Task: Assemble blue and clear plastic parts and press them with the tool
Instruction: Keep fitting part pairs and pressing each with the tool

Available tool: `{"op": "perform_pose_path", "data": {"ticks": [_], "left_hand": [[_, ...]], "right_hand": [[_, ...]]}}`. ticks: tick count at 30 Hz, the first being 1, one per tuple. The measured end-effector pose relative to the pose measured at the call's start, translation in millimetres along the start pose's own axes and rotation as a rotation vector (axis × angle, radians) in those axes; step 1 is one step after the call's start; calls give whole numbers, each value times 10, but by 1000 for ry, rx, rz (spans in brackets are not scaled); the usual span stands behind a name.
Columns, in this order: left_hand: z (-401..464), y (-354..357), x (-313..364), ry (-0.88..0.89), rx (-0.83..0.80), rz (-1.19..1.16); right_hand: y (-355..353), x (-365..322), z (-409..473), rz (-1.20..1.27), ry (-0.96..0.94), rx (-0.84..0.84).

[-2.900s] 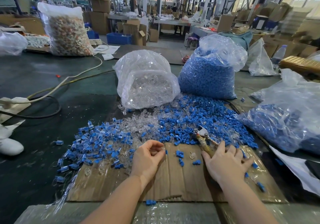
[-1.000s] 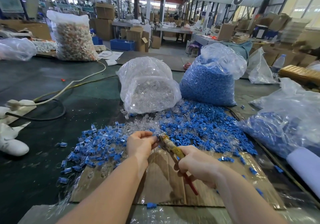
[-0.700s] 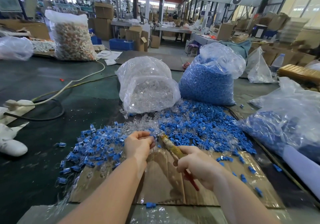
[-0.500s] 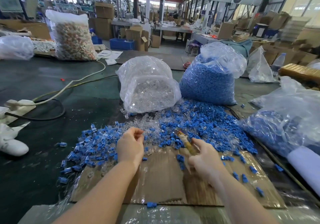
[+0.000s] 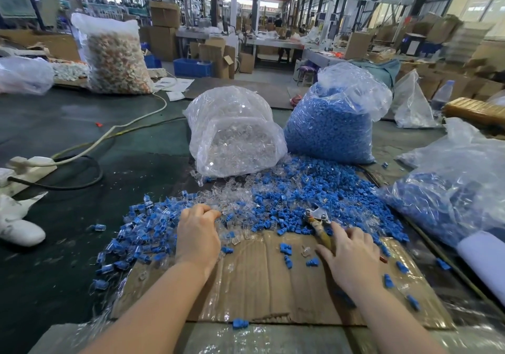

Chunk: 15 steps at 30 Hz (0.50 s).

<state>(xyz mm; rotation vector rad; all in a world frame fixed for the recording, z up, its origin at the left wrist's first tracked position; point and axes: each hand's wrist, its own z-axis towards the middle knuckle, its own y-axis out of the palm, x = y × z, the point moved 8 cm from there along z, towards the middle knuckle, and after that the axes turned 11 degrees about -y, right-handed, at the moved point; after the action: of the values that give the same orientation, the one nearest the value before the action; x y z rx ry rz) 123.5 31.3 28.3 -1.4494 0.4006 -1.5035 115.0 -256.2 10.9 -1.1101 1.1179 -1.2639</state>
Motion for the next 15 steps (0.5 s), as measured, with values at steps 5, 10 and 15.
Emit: {"op": "perform_pose_path", "data": {"ticks": [5, 10, 15], "left_hand": [[-233, 89, 293, 143, -59, -165], [-454, 354, 508, 221, -196, -195], [-556, 519, 477, 200, -253, -191]], "right_hand": [[32, -11, -25, -27, 16, -57], [-101, -220, -68, -23, -65, 73], [-86, -475, -108, 40, -186, 119]]}}
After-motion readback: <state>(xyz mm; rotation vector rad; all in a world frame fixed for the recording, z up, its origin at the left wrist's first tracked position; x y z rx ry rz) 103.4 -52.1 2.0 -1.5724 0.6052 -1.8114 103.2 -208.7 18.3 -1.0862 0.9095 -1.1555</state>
